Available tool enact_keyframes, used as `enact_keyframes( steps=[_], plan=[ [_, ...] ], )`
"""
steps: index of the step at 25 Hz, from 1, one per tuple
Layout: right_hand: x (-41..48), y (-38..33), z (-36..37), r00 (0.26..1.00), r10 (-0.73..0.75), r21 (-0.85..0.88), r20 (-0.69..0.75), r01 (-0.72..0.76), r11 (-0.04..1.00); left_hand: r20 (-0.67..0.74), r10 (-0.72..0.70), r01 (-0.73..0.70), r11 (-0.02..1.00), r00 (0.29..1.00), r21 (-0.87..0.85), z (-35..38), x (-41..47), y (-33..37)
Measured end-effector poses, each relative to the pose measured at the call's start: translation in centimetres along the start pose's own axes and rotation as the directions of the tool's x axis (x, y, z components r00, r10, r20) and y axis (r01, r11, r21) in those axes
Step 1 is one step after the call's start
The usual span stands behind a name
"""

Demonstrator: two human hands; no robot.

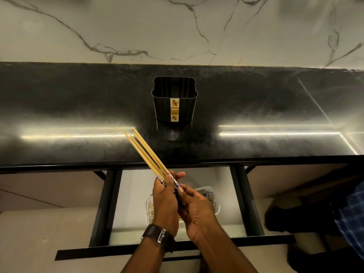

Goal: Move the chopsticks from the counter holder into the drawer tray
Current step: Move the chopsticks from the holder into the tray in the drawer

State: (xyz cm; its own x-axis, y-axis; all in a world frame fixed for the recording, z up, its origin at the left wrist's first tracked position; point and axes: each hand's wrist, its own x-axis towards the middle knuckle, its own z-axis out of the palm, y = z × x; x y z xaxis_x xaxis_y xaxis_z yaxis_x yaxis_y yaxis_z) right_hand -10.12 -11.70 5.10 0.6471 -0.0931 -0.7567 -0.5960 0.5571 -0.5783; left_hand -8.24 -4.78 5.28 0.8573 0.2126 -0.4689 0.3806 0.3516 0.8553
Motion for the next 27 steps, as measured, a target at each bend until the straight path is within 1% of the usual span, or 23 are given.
enact_keyframes(
  steps=[3,7,10,12,14,15,17,20,22,24,27],
  plan=[
    [-0.5,0.7,-0.2,1.000,-0.027,-0.022,0.002,0.027,0.999,-0.050,-0.003,0.003,1.000,0.999,-0.002,0.3,-0.7,-0.9],
    [-0.6,0.9,-0.7,0.992,-0.123,-0.081,-0.017,0.122,0.989,-0.074,-0.017,0.018,1.000,0.997,0.006,0.5,-1.0,-1.3],
    [-0.9,1.0,-0.8,0.986,-0.164,-0.110,0.015,0.164,0.980,-0.066,-0.006,0.007,1.000,0.998,0.025,0.3,-0.9,-1.3],
    [-0.7,0.8,-0.9,0.982,-0.190,-0.155,0.010,0.189,0.970,-0.046,-0.012,0.013,0.999,0.999,0.040,0.2,-1.0,-1.1],
    [-0.6,0.2,-1.2,0.986,-0.167,-0.191,-0.010,0.162,0.968,-0.006,-0.027,0.027,0.999,1.000,0.024,0.1,-1.3,-1.0],
    [-0.5,-0.3,-1.4,0.992,-0.126,-0.186,-0.007,0.123,0.975,0.021,-0.034,0.034,0.999,0.999,-0.010,-0.1,-1.3,-0.7],
    [-0.3,-1.4,-2.2,1.000,-0.011,-0.131,0.026,0.015,0.991,0.049,-0.023,0.029,0.992,0.999,-0.123,-0.8,-0.7,0.1],
    [-0.2,-2.0,-3.2,0.989,0.123,0.000,0.078,-0.124,0.992,-0.017,0.024,-0.028,0.960,1.000,-0.278,-1.5,0.8,1.2],
    [-0.5,-1.2,-2.6,0.982,0.144,0.137,0.124,-0.160,0.978,-0.086,0.022,-0.046,0.957,0.996,-0.287,-0.8,0.9,0.5],
    [-0.7,-0.4,-1.3,0.984,0.117,0.222,0.138,-0.145,0.964,-0.133,-0.010,-0.029,0.958,0.991,-0.284,0.2,0.2,-1.0],
    [-0.5,-0.3,-0.9,0.990,0.123,0.356,0.065,-0.138,0.924,-0.237,-0.091,-0.004,0.928,0.967,-0.372,0.6,-0.2,-2.1]
  ],
)
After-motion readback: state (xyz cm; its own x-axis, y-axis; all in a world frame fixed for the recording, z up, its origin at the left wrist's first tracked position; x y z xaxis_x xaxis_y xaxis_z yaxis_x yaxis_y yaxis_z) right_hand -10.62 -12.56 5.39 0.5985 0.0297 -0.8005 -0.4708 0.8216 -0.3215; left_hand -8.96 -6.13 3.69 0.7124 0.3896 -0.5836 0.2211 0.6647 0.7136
